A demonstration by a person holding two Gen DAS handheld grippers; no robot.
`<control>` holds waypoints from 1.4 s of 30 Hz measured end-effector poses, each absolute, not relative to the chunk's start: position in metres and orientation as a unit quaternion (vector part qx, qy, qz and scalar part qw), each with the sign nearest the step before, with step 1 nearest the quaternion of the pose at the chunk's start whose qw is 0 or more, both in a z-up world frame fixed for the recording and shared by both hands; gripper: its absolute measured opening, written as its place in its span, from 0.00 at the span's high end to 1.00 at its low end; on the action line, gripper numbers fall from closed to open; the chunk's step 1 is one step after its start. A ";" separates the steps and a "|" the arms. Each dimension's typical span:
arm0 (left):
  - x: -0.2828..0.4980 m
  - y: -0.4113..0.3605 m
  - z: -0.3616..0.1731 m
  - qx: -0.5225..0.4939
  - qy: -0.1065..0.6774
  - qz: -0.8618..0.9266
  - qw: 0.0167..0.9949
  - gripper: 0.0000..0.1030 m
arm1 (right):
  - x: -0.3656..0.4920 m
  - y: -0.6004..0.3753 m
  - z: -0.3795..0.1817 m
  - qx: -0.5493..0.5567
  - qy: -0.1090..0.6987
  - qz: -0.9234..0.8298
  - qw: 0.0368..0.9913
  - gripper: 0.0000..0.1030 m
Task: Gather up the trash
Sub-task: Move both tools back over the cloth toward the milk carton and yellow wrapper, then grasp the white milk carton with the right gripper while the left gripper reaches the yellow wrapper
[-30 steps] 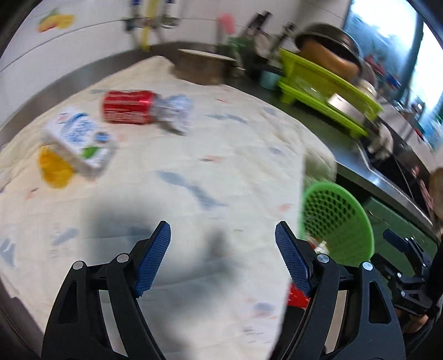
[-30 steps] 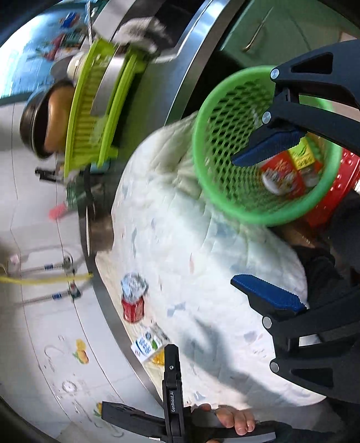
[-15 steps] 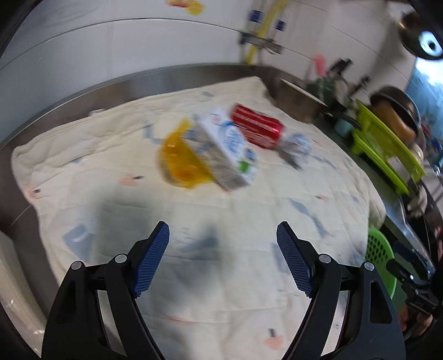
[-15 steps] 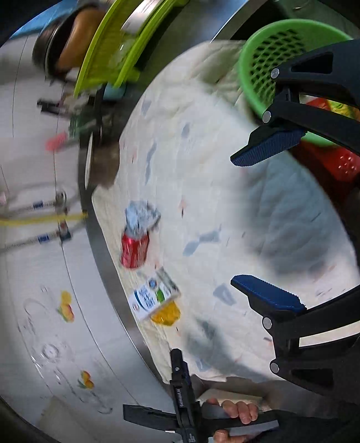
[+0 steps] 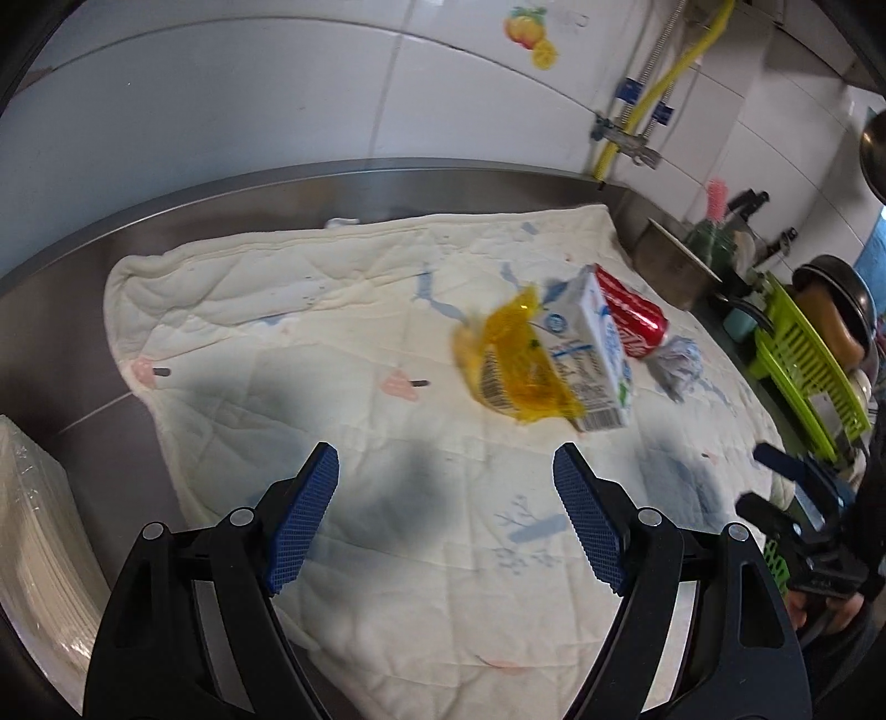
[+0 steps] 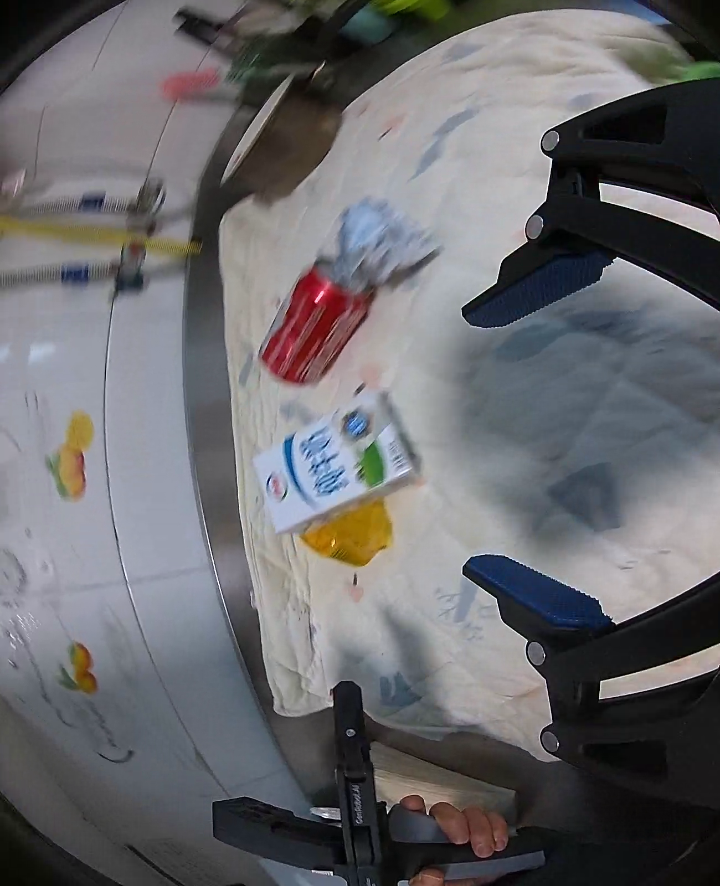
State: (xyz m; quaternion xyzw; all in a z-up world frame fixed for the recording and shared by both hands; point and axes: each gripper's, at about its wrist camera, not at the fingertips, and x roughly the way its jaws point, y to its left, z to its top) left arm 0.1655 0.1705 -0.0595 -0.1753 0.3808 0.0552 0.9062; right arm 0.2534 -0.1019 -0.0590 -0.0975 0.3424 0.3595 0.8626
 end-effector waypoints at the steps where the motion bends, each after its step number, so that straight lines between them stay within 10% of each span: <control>1: 0.166 0.173 -0.061 -0.180 0.380 0.056 0.905 0.23 | 0.258 -0.096 -0.059 -0.101 0.344 0.366 0.859 0.21; 37: 0.191 0.194 -0.076 -0.179 0.393 0.076 0.899 0.23 | 0.366 0.010 -0.092 -0.207 0.368 0.457 0.783 0.17; 42: 0.192 0.194 -0.076 -0.175 0.393 0.077 0.900 0.23 | 0.370 0.009 -0.096 -0.190 0.379 0.460 0.780 0.31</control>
